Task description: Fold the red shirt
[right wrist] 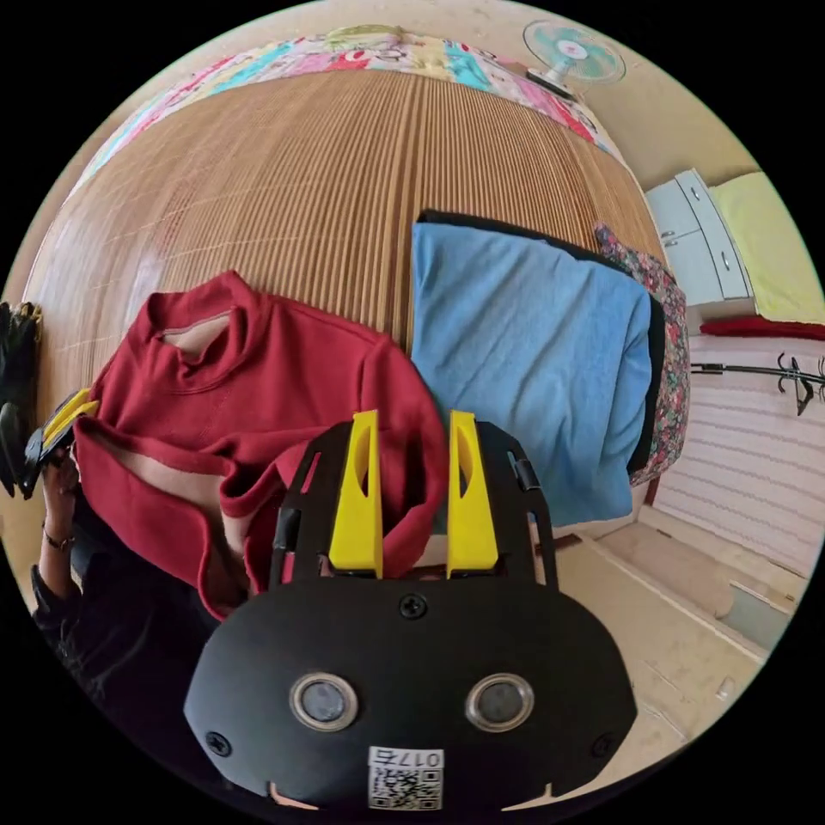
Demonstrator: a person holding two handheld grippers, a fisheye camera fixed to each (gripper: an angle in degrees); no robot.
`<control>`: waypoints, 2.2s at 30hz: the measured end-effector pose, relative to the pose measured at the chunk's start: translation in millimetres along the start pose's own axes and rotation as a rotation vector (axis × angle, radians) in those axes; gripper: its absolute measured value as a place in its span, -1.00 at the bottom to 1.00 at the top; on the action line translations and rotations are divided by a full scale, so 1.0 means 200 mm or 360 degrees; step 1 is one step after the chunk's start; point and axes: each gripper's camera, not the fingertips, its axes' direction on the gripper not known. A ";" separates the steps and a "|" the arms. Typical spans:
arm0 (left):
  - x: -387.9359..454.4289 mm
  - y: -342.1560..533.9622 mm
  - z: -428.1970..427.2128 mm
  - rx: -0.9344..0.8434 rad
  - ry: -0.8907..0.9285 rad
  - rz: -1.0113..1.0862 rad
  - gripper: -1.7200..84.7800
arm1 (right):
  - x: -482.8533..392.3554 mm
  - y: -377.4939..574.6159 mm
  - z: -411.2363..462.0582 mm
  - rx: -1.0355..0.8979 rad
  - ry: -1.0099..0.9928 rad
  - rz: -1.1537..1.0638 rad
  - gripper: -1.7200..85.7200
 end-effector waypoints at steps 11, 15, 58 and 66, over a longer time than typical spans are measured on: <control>-0.18 0.10 -0.13 -0.0074 0.0142 -0.0282 -0.79 | -0.14 0.44 -0.14 0.0457 0.0216 0.0085 -0.86; -0.31 0.25 -0.25 0.0015 0.0506 -0.0164 -0.86 | 0.00 0.73 -0.41 0.0630 -0.0103 0.0101 -0.88; -0.34 1.82 -2.29 0.1563 0.1193 0.1118 -0.96 | 1.53 2.82 -1.03 0.2483 -0.2335 -0.0864 -0.93; -0.19 1.79 -2.42 0.1861 0.1429 0.1552 -0.96 | 1.56 3.03 -1.10 0.2925 -0.2317 -0.1233 -0.93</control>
